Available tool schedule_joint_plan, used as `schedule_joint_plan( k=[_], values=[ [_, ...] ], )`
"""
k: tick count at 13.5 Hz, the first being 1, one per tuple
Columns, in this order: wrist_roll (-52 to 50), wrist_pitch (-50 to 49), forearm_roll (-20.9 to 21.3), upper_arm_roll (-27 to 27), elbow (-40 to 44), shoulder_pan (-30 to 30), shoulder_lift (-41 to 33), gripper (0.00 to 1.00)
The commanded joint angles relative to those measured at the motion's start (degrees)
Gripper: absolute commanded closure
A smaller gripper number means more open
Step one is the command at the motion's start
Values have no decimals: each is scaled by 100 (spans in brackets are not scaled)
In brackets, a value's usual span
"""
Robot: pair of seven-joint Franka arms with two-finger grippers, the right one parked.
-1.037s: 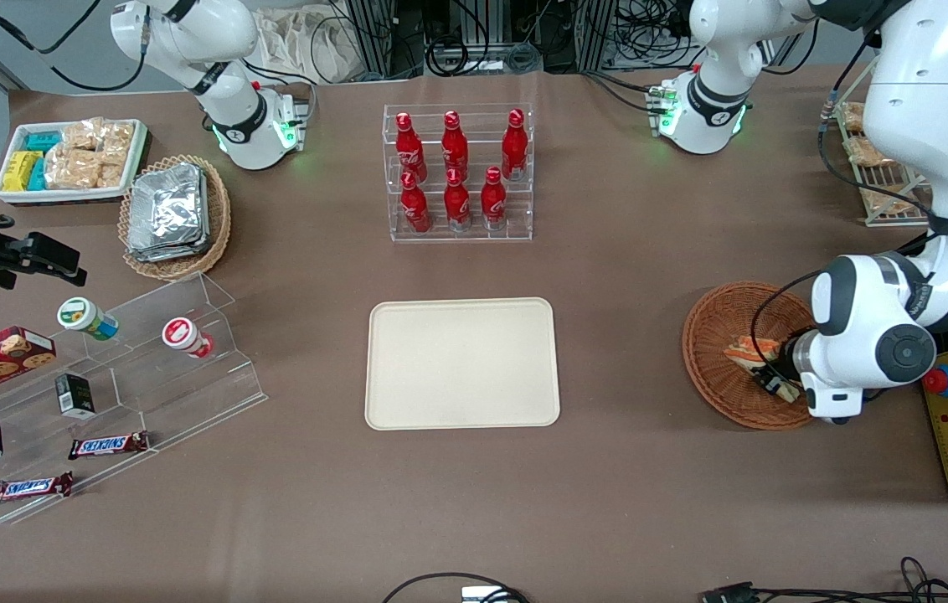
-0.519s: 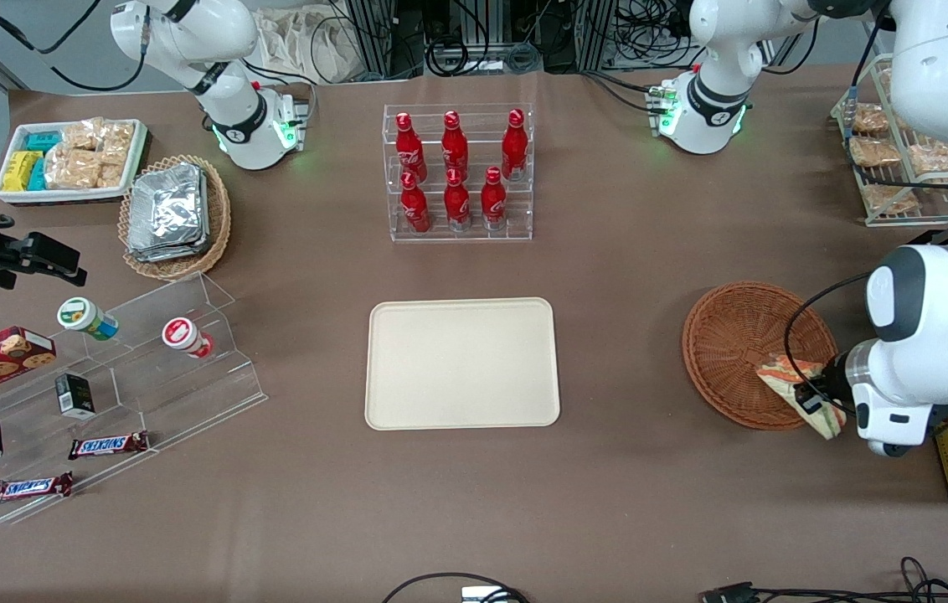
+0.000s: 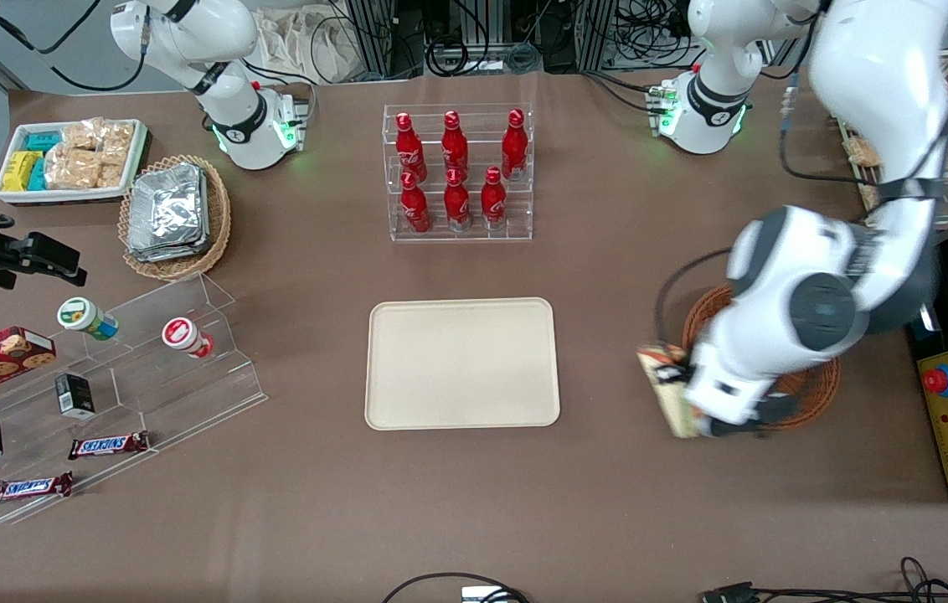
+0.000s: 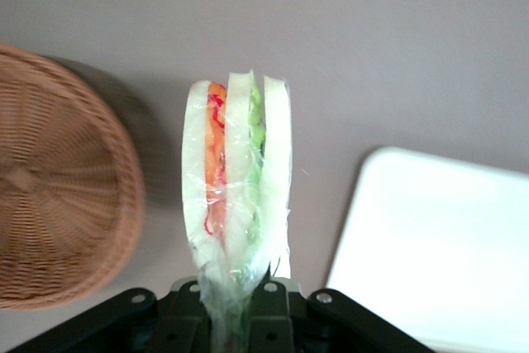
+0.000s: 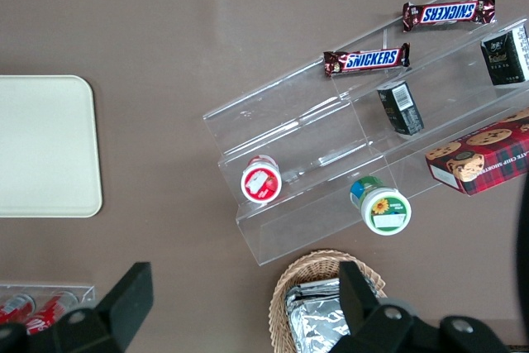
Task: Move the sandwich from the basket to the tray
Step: 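Carry the held sandwich over to the cream tray and lower it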
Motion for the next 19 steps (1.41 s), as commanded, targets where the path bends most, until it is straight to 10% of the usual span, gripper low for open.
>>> schedule_joint_plan(
  k=[1,10,12,19],
  values=[
    [203,-76,28,25,678,-664,849,100],
    [53,785,10,34,979,-1395,2039,100],
    [36,777,54,34,953,-1465,2021,1],
    [158,-169,81,113,786,-976,1180,0]
  ],
)
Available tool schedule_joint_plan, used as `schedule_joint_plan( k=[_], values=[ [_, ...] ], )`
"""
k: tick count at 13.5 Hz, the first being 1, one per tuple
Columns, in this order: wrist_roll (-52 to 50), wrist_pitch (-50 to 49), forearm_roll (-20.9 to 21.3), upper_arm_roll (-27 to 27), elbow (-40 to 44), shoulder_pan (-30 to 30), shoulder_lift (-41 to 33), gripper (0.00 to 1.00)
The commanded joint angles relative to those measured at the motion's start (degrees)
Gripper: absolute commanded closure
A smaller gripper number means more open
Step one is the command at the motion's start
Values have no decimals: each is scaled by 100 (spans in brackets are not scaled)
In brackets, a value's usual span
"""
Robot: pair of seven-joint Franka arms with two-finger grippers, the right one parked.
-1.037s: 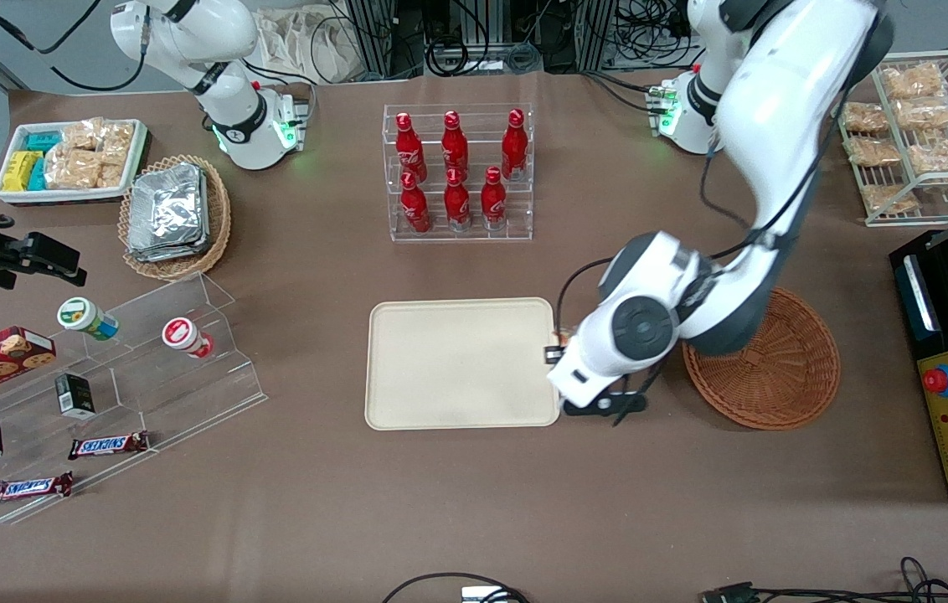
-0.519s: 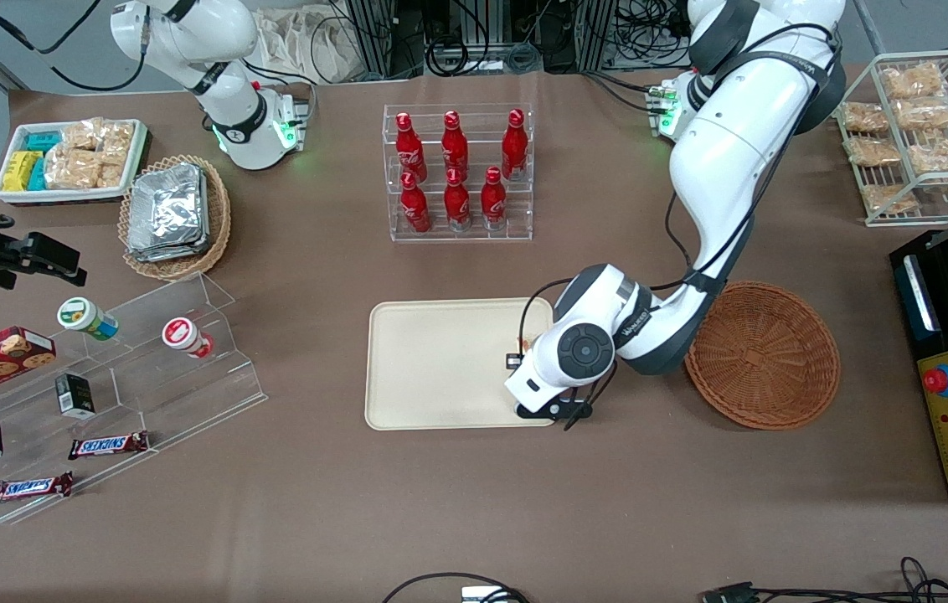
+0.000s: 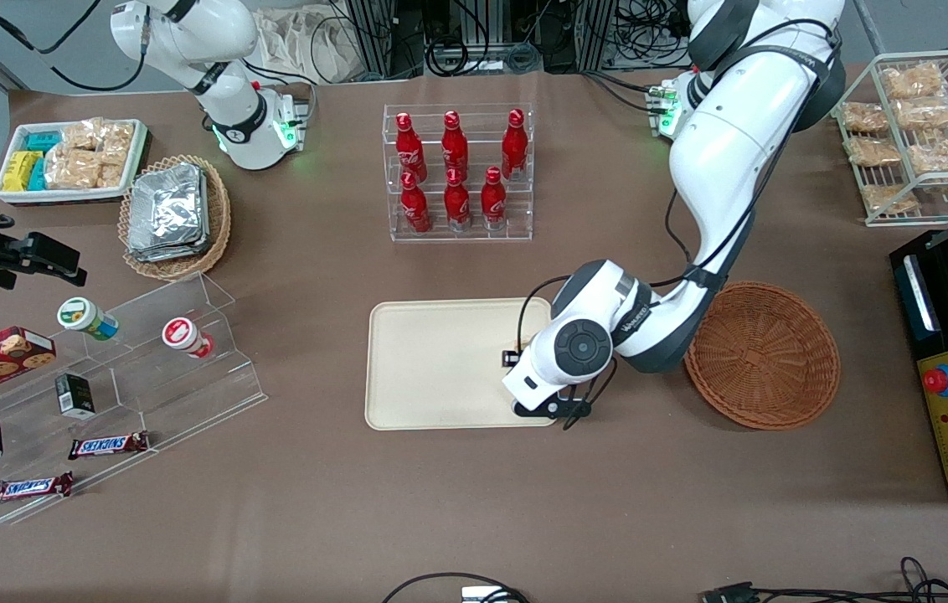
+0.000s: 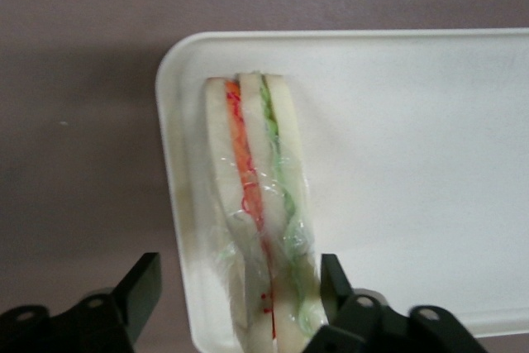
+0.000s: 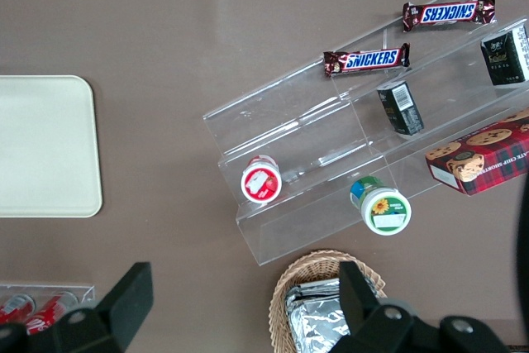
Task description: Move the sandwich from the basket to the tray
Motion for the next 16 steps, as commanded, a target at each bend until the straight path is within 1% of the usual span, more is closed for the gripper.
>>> schedule_joint_plan(
  k=[1,3,5,6,8,10,11,12,13,14,16],
  values=[
    [99,-657,34,30,-342,559,-852,0],
    [90,-597,51,39,-903,649,-1502,0],
    [99,-457,-10,4,-1658,964,-2187,0],
    [142,-430,-45,4,-2071,992,-2617,0],
    [509,-412,-71,4,-3090,1219,-3627,0],
    [1037,-438,-281,30,-3725,1517,-4289,0],
    [1326,-543,-300,30,-3788,1754,-4439,0],
    [1373,-787,-309,47,-3711,1818,-4684,0],
    [1391,-972,-300,256,-3484,1836,-4713,0],
    [1399,-1209,-309,711,-3133,1818,-4652,0],
    [1461,-1675,-265,1179,-2526,1827,-4433,0]
  ],
)
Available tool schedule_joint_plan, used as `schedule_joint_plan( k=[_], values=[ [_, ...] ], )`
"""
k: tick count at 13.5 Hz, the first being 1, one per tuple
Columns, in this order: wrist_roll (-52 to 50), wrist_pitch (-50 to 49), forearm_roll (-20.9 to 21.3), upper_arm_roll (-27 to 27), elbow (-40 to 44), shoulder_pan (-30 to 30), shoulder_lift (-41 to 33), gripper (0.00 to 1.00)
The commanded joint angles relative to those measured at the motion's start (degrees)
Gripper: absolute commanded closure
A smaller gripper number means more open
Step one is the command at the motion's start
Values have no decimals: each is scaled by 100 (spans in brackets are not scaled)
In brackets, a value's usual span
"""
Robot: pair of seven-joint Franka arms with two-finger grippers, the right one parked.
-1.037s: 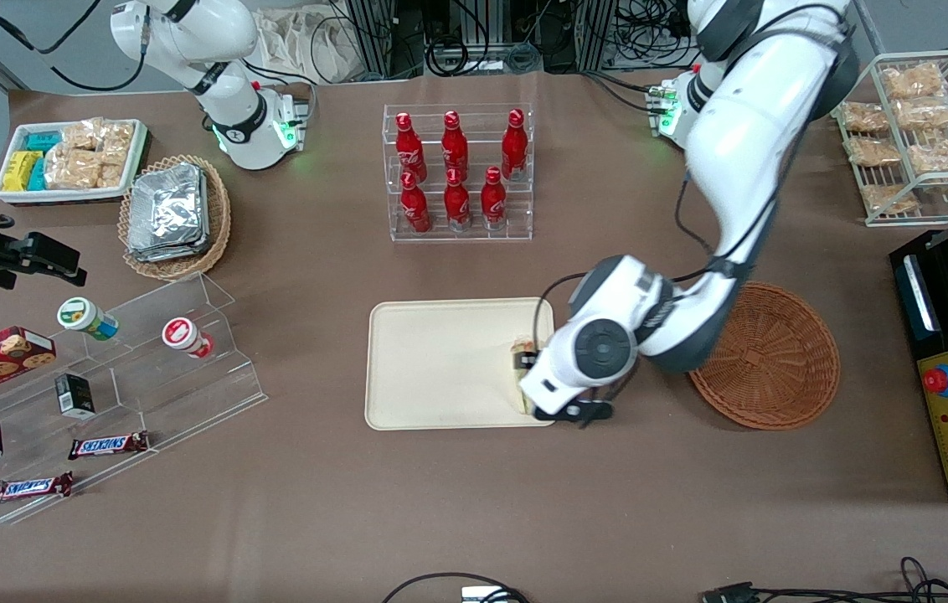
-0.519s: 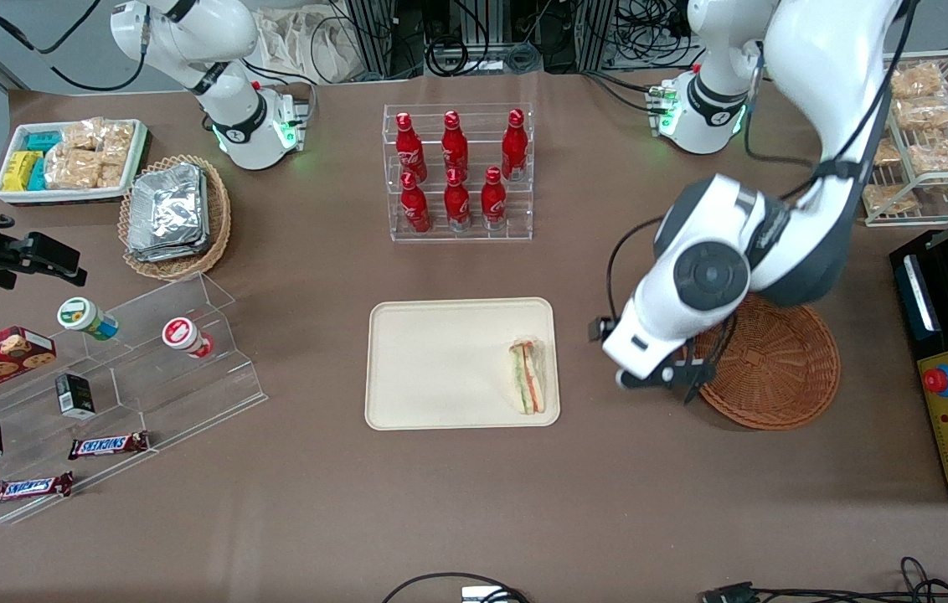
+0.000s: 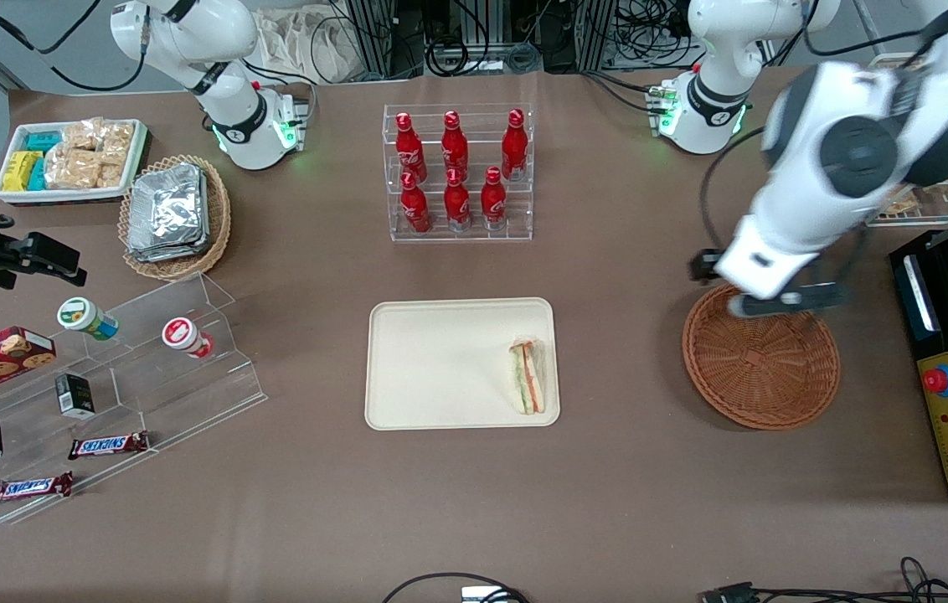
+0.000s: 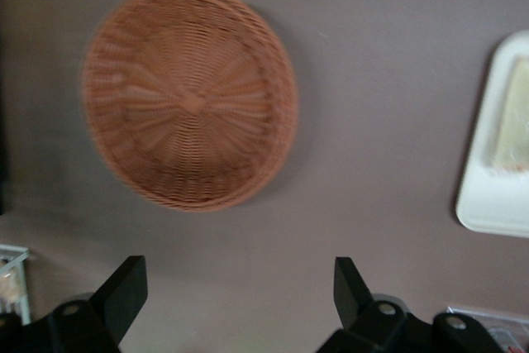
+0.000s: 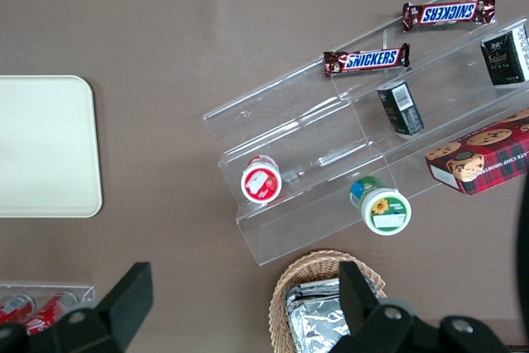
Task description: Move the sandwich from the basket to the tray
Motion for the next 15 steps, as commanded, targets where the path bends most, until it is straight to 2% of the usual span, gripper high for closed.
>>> schedule_joint_plan(
  k=[1,7,8,9,11,13,15],
  values=[
    [175,-642,-48,544,624,27,211,0],
    [535,-135,-268,1169,230,27,-43,0],
    [631,-56,-442,1301,142,27,-78,0],
    [632,66,-592,1311,-6,18,-166,0],
    [719,59,-532,1311,-210,18,-307,0],
    [1386,-29,-541,1459,235,27,-37,0],
    [1406,-536,-506,1557,859,18,324,0]
  ],
)
